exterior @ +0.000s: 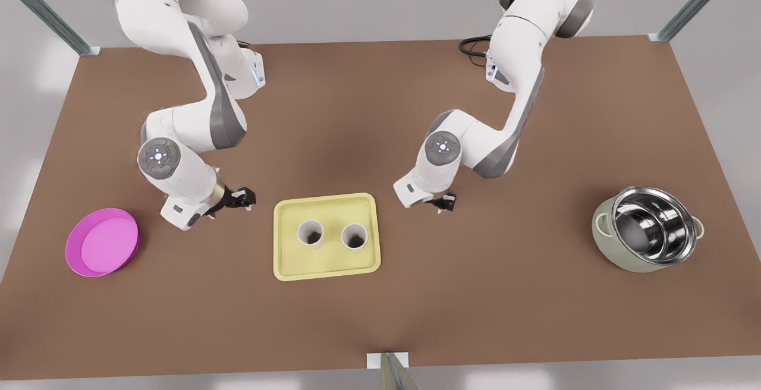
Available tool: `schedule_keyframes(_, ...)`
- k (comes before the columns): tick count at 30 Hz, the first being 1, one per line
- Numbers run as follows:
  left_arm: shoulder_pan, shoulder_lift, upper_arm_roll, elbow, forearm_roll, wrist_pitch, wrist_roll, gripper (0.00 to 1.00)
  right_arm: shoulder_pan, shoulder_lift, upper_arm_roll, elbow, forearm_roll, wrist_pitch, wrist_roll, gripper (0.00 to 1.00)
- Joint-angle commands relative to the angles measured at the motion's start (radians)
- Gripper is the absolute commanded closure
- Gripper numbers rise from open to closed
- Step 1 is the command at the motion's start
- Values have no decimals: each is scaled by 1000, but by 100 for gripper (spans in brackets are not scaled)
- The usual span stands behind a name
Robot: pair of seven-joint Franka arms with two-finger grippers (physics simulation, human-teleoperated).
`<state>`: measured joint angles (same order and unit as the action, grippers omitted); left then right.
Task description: Use the left arm to pick up the white IKEA cup from the tray and place it on the middle-left position; use the right arm to pick up the white IKEA cup from the tray and place it on the middle-right position
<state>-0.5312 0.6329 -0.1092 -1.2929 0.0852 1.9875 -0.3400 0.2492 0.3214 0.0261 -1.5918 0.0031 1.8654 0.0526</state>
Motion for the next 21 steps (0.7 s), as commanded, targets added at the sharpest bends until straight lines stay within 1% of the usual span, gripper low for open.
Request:
schedule_keyframes(1,-13,99,0,147,44,108,-597,0,54,53,0,1,5,107,280,0)
schedule_keyframes(2,-19,171,5,239,44,99,-622,0,81,94,-2,1,8,147,300,0)
schedule_keyframes(5,-56,269,3,365,38,102,-684,0,108,143,-2,-13,11,195,308,0)
schedule_keyframes(6,-61,318,-10,435,33,114,-700,0,110,151,3,-27,9,202,306,0)
schedule_keyframes(7,-79,343,-17,472,34,128,-705,0,114,162,15,-28,11,219,306,0)
schedule_keyframes(8,-95,352,-13,472,41,132,-711,0,108,166,14,-40,9,222,294,0)
schedule_keyframes(10,-145,384,40,475,45,163,-745,0,110,225,14,-34,5,310,293,0)
schedule_keyframes(12,-147,403,95,480,57,238,-715,0,101,268,14,-31,2,376,279,0)
schedule_keyframes(14,-150,429,98,500,59,264,-706,0,99,295,15,-33,0,426,277,0)
schedule_keyframes(17,-184,458,111,500,61,269,-709,0,99,326,15,-33,-5,445,277,0)
schedule_keyframes(18,-196,472,111,500,61,297,-723,0,102,329,15,-36,-5,446,277,0)
schedule_keyframes(21,-208,478,112,498,62,291,-728,0,105,344,15,-50,-5,457,276,0)
